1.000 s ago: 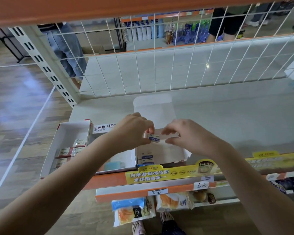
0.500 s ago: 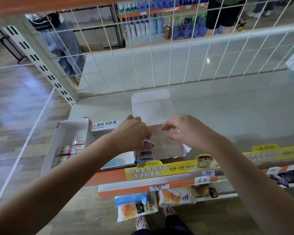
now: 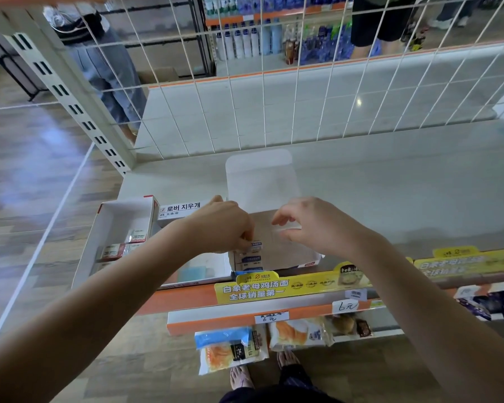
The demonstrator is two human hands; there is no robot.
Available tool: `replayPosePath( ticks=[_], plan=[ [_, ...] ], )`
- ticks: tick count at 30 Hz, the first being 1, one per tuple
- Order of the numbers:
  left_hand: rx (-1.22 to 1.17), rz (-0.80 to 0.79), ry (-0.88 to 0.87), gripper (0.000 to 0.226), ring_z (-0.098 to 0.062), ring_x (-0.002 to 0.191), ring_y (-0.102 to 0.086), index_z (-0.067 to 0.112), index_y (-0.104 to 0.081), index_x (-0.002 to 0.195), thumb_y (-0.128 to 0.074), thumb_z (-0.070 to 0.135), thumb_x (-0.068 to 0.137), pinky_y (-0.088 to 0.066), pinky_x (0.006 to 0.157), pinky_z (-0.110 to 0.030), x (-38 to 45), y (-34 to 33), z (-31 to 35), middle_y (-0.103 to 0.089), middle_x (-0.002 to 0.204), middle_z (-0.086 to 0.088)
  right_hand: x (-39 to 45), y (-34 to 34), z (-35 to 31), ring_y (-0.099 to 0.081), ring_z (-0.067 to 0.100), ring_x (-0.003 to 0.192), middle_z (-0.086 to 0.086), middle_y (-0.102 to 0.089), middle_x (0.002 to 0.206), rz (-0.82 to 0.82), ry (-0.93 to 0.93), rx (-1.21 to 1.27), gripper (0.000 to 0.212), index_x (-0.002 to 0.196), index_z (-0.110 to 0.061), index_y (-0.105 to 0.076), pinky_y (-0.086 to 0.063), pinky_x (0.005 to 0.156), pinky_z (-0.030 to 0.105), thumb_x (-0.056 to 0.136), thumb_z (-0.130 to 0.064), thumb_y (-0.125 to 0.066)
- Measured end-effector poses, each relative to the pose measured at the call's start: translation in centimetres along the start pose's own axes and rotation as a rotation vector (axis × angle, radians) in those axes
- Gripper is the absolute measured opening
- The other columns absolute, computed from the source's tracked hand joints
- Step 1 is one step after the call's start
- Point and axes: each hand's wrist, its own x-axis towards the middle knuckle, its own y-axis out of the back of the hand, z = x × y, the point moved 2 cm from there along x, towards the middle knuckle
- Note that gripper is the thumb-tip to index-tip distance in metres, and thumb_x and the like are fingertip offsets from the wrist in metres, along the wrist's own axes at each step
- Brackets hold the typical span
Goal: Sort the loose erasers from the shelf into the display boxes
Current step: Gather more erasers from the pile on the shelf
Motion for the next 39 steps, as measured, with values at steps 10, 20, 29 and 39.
replayPosePath(
  ticks=[10,20,29,39],
  plan=[
    [0.005,0.026,0.015,0.020,-0.013,0.091,-0.054,0.027,-0.064,0.095,-0.049,0.040,0.092,-0.032,0.092,-0.032,0.1,0.4,0.2,-0.057,0.076,0.010,0.2,-0.3,0.0,-0.054,0.008,0.103,-0.006,-0.061,0.115,-0.020,0.008,0.000,0.029,0.120,-0.022,-0.061,-0.034,0.078,0.017,0.091,-0.026,-0.056],
    [0.040,0.097,-0.012,0.022,-0.011,0.087,-0.050,0.028,-0.061,0.099,-0.048,0.044,0.091,-0.030,0.090,-0.030,0.1,0.1,0.2,-0.056,0.081,0.011,0.5,-0.5,0.1,-0.054,0.010,0.104,-0.005,-0.061,0.115,-0.027,0.010,-0.012,0.029,0.119,-0.021,-0.061,-0.038,0.081,0.020,0.091,-0.027,-0.057],
    [0.037,0.070,-0.001,0.026,-0.012,0.095,-0.053,0.028,-0.067,0.107,-0.044,0.030,0.094,-0.034,0.092,-0.028,0.1,0.3,0.5,-0.066,0.095,0.008,1.0,-0.8,0.3,-0.054,0.010,0.101,-0.007,-0.061,0.112,-0.025,0.018,-0.016,0.027,0.118,-0.023,-0.061,-0.038,0.079,0.020,0.091,-0.026,-0.056],
    [0.010,0.212,0.041,0.029,-0.016,0.108,-0.053,0.027,-0.061,0.110,-0.038,0.038,0.096,-0.031,0.094,-0.031,0.0,2.5,1.4,-0.065,0.109,0.007,0.5,0.9,-0.3,-0.056,0.014,0.102,-0.001,-0.063,0.110,0.173,0.068,0.021,0.027,0.112,-0.016,-0.064,-0.044,0.085,0.027,0.090,-0.030,-0.058]
  ],
)
